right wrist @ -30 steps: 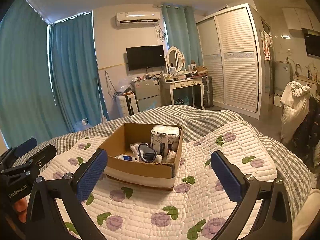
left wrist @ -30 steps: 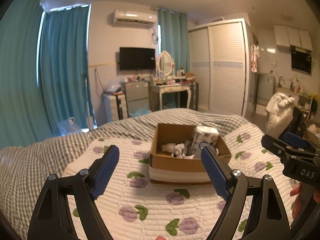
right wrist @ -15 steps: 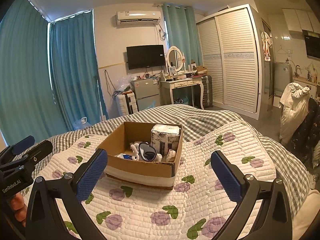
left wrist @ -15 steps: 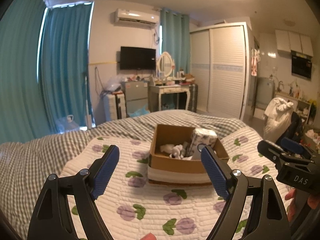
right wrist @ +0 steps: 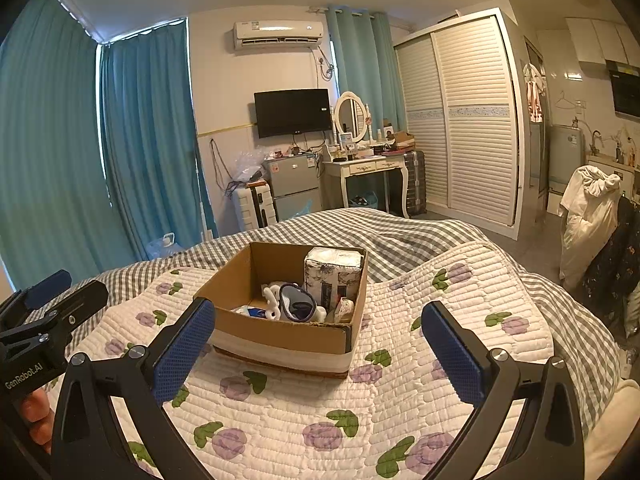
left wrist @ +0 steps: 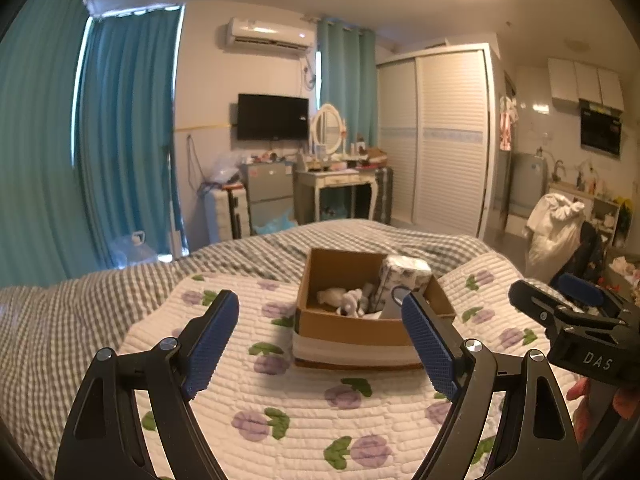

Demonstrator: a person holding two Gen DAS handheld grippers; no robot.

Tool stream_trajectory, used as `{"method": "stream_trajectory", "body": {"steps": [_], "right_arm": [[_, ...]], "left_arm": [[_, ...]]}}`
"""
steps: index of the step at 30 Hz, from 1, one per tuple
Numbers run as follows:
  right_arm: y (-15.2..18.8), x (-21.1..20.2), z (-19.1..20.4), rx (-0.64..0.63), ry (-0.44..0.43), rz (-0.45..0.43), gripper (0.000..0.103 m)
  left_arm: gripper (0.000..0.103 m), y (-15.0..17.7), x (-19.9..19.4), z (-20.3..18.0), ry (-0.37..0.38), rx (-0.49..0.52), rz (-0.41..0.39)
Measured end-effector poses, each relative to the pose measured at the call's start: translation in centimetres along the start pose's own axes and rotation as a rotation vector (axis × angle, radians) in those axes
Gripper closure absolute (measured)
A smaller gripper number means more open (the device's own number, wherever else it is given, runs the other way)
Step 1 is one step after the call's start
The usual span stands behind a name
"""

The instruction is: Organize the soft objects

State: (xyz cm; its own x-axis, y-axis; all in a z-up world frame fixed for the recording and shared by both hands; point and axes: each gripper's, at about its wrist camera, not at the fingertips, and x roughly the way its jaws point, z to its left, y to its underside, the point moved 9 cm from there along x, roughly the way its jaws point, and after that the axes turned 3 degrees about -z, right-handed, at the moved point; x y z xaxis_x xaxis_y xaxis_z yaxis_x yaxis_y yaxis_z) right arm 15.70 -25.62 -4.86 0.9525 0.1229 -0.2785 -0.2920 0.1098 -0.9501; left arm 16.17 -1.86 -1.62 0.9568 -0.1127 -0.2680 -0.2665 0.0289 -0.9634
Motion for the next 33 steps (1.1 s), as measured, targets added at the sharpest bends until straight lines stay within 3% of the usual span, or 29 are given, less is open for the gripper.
{"method": "stream_trajectory", "body": {"steps": [33], "right_arm": [[0.32,0.08,0.41,-0.003,0.000,0.011,0.000]], "left_arm": [[0.018,0.05,-0.10,0.03,0.010,0.018,-0.004]]}}
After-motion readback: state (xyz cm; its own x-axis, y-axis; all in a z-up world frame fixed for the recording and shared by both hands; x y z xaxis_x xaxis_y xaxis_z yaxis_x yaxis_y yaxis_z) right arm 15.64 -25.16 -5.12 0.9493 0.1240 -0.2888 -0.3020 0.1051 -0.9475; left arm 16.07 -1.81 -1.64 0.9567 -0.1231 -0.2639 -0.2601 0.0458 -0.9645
